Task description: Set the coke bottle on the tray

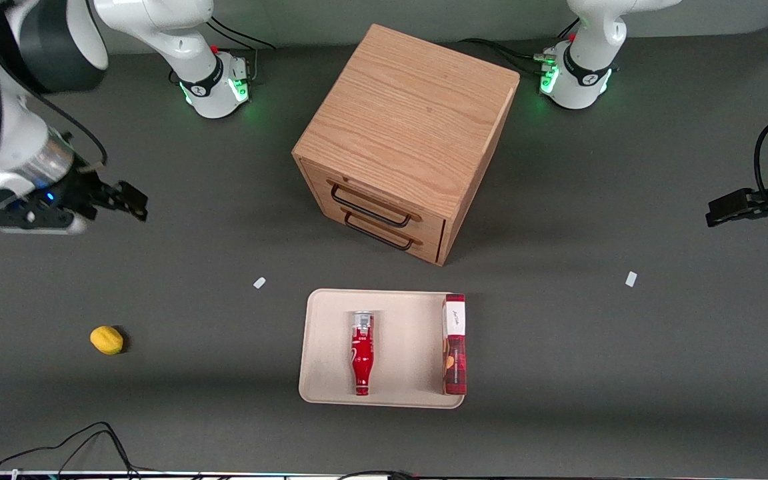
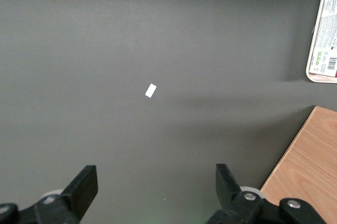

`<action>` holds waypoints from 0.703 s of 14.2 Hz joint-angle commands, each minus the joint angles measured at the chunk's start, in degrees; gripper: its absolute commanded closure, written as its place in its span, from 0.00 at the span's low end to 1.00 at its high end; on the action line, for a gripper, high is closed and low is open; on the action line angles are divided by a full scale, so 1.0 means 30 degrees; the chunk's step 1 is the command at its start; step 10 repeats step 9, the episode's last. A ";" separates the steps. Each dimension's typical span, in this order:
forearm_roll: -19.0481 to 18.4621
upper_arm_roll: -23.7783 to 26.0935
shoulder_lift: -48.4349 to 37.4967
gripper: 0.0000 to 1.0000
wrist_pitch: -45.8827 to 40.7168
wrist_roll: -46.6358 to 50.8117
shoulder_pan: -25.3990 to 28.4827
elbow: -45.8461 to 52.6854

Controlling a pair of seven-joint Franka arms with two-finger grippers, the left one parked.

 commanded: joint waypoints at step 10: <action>0.1228 -0.1614 -0.1297 0.00 -0.2967 -0.1632 0.0141 0.1797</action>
